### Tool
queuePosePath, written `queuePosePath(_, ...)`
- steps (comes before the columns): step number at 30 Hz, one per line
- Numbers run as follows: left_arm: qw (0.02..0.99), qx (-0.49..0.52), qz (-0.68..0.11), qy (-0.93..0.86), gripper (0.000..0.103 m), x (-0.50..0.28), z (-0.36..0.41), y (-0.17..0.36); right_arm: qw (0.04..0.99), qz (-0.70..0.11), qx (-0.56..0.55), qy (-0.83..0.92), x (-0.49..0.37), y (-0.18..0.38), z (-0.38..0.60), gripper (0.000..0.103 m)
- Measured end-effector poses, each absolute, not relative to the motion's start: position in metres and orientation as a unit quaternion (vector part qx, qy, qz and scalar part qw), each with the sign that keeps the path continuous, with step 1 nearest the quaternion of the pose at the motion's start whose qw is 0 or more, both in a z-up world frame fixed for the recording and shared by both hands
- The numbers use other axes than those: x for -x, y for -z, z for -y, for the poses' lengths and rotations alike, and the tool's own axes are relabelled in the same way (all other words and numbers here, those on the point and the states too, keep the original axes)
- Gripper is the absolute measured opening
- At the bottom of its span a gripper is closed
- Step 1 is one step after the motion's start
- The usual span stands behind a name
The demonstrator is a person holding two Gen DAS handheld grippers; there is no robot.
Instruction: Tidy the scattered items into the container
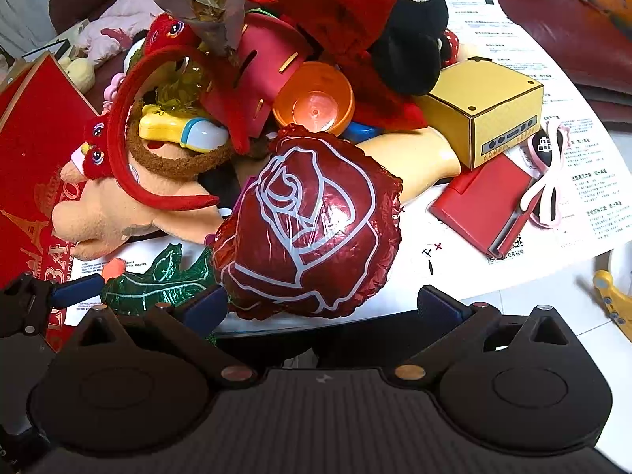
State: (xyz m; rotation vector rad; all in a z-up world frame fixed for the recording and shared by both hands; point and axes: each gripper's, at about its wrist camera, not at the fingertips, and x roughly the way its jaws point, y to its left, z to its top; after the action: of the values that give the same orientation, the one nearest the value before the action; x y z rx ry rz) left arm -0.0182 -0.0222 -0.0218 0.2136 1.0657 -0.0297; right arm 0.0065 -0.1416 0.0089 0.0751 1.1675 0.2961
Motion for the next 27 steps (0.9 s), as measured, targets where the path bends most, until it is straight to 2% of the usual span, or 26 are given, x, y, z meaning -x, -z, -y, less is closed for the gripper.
queuePosePath(10, 0.857, -0.118, -0.501, 0.019, 0.103, 0.014, 0.022, 0.027, 0.826, -0.547, -0.038, -0.13, -0.012, -0.007, 0.147, 0.102)
queuePosePath(24, 0.837, -0.181, -0.511, 0.078, 0.103, -0.005, 0.036, 0.064, 0.813, -0.568, -0.062, -0.112, -0.033, 0.013, 0.15, 0.102)
queuePosePath(27, 0.834, -0.181, -0.515, 0.075, 0.093, -0.009, 0.035, 0.068, 0.815, -0.566, -0.066, -0.106, -0.034, 0.013, 0.155, 0.102)
